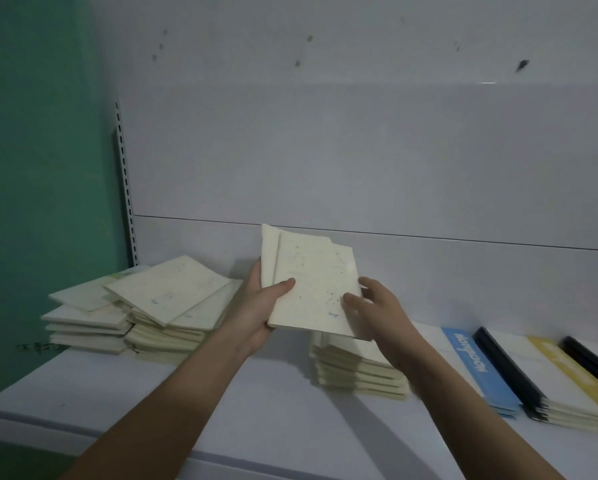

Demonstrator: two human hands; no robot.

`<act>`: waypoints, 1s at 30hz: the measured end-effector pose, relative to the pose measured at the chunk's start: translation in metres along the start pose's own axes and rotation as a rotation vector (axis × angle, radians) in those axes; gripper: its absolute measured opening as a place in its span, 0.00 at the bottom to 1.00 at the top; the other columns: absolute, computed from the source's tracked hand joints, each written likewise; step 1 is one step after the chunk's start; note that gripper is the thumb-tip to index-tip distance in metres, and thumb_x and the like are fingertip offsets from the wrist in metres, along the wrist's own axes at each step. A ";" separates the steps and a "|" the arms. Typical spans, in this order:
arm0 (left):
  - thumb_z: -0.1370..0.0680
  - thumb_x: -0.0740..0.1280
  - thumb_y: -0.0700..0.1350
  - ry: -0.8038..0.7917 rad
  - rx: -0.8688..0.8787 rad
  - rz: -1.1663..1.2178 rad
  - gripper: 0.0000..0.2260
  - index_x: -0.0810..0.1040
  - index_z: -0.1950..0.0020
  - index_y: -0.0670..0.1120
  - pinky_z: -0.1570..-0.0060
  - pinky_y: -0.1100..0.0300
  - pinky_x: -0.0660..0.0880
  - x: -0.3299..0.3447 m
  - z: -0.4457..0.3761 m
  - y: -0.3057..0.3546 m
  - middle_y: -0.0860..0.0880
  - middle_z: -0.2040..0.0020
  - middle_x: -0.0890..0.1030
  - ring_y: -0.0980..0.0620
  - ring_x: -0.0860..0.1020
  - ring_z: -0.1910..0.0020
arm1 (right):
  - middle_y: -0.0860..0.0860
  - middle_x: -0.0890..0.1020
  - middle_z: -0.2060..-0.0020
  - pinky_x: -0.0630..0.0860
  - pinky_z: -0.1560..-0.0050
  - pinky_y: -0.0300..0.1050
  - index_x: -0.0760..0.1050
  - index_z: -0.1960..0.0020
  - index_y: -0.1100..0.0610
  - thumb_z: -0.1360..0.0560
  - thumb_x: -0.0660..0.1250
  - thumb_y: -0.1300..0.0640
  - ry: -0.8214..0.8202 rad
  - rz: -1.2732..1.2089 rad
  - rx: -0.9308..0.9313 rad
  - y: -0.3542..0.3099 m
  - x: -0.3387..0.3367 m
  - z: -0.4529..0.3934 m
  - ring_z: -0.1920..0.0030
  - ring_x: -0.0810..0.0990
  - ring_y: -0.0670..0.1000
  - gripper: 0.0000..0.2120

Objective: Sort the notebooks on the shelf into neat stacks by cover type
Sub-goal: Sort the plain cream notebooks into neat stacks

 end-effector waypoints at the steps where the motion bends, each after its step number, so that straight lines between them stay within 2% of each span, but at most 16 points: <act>1: 0.23 0.68 0.35 0.004 -0.022 -0.036 0.20 0.73 0.35 0.53 0.60 0.55 0.80 0.011 -0.004 -0.005 0.49 0.43 0.84 0.47 0.83 0.46 | 0.53 0.81 0.45 0.76 0.65 0.40 0.73 0.38 0.60 0.23 0.64 0.62 0.023 -0.008 0.025 0.003 -0.008 -0.004 0.51 0.82 0.52 0.14; 4: 0.24 0.69 0.33 0.031 -0.089 -0.141 0.20 0.73 0.35 0.46 0.59 0.56 0.80 0.038 -0.020 -0.027 0.45 0.43 0.82 0.46 0.82 0.47 | 0.58 0.83 0.54 0.73 0.68 0.38 0.74 0.53 0.65 0.25 0.64 0.68 0.093 0.055 0.046 0.015 -0.032 -0.014 0.59 0.81 0.53 0.02; 7: 0.27 0.72 0.36 0.068 -0.130 -0.313 0.23 0.70 0.34 0.41 0.52 0.54 0.79 0.050 -0.036 -0.049 0.43 0.40 0.80 0.46 0.81 0.46 | 0.57 0.78 0.60 0.70 0.72 0.37 0.70 0.60 0.62 0.26 0.64 0.67 0.126 0.263 0.042 0.025 -0.052 -0.023 0.64 0.74 0.51 0.05; 10: 0.30 0.72 0.47 0.062 -0.163 -0.666 0.26 0.71 0.33 0.45 0.41 0.53 0.75 0.059 -0.044 -0.067 0.45 0.36 0.78 0.46 0.76 0.40 | 0.52 0.72 0.65 0.68 0.67 0.38 0.66 0.64 0.58 0.27 0.64 0.66 0.106 0.469 0.065 0.038 -0.062 -0.032 0.63 0.72 0.51 0.10; 12: 0.26 0.68 0.48 0.066 -0.188 -0.929 0.24 0.71 0.32 0.45 0.39 0.55 0.70 0.063 -0.041 -0.072 0.43 0.33 0.72 0.42 0.68 0.34 | 0.54 0.75 0.57 0.70 0.56 0.41 0.70 0.57 0.57 0.26 0.62 0.63 0.045 0.619 0.126 0.051 -0.062 -0.038 0.49 0.73 0.56 0.03; 14: 0.23 0.64 0.47 0.051 -0.230 -1.025 0.23 0.67 0.29 0.44 0.37 0.55 0.68 0.065 -0.040 -0.076 0.41 0.32 0.65 0.41 0.64 0.32 | 0.57 0.73 0.42 0.67 0.42 0.48 0.70 0.41 0.59 0.24 0.60 0.58 -0.029 0.800 0.205 0.066 -0.058 -0.042 0.35 0.66 0.59 0.12; 15: 0.22 0.62 0.47 0.048 -0.246 -1.035 0.23 0.65 0.28 0.44 0.35 0.54 0.67 0.065 -0.040 -0.078 0.41 0.32 0.63 0.42 0.63 0.32 | 0.58 0.71 0.38 0.65 0.39 0.49 0.68 0.37 0.59 0.23 0.59 0.55 -0.042 0.862 0.209 0.074 -0.055 -0.045 0.31 0.63 0.60 0.16; 17: 0.20 0.60 0.48 0.045 -0.254 -1.036 0.24 0.62 0.26 0.44 0.33 0.54 0.66 0.063 -0.042 -0.080 0.42 0.30 0.60 0.42 0.62 0.32 | 0.59 0.72 0.37 0.62 0.32 0.51 0.68 0.37 0.62 0.22 0.58 0.52 -0.049 0.922 0.154 0.085 -0.051 -0.049 0.30 0.63 0.61 0.18; 20: 0.19 0.58 0.50 0.061 -0.227 -1.001 0.26 0.58 0.23 0.45 0.31 0.53 0.62 0.060 -0.044 -0.074 0.42 0.27 0.57 0.41 0.59 0.29 | 0.60 0.72 0.35 0.61 0.30 0.51 0.68 0.35 0.63 0.21 0.58 0.52 -0.018 0.861 0.084 0.084 -0.053 -0.048 0.33 0.66 0.60 0.19; 22: 0.18 0.58 0.52 0.075 -0.194 -0.957 0.29 0.53 0.20 0.46 0.28 0.51 0.58 0.054 -0.042 -0.065 0.44 0.23 0.53 0.42 0.55 0.25 | 0.59 0.69 0.31 0.60 0.31 0.49 0.65 0.30 0.61 0.20 0.59 0.55 0.084 0.755 -0.036 0.075 -0.056 -0.044 0.31 0.65 0.60 0.21; 24: 0.18 0.58 0.53 0.067 -0.143 -0.923 0.29 0.53 0.20 0.47 0.26 0.49 0.56 0.046 -0.038 -0.054 0.45 0.22 0.52 0.44 0.52 0.23 | 0.58 0.68 0.30 0.60 0.32 0.47 0.66 0.28 0.59 0.20 0.60 0.58 0.192 0.633 -0.196 0.059 -0.053 -0.039 0.30 0.64 0.58 0.21; 27: 0.19 0.59 0.54 0.063 -0.041 -0.898 0.26 0.59 0.21 0.49 0.31 0.54 0.62 0.030 -0.031 -0.037 0.46 0.23 0.60 0.46 0.60 0.25 | 0.52 0.71 0.33 0.62 0.38 0.40 0.71 0.32 0.55 0.20 0.60 0.60 0.229 0.513 -0.368 0.032 -0.030 -0.036 0.32 0.67 0.52 0.17; 30: 0.19 0.61 0.53 0.083 0.087 -0.938 0.23 0.66 0.25 0.50 0.39 0.60 0.64 0.005 -0.025 -0.015 0.48 0.29 0.69 0.49 0.68 0.31 | 0.46 0.73 0.39 0.69 0.37 0.44 0.73 0.36 0.51 0.21 0.59 0.61 0.184 0.389 -0.457 0.010 0.011 -0.032 0.36 0.71 0.48 0.15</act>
Point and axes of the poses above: each hand's wrist, its own z-axis away from the middle knuckle, its own x-axis out of the palm, y = z × x, the point moved 1 cm from there along -z, towards the middle knuckle
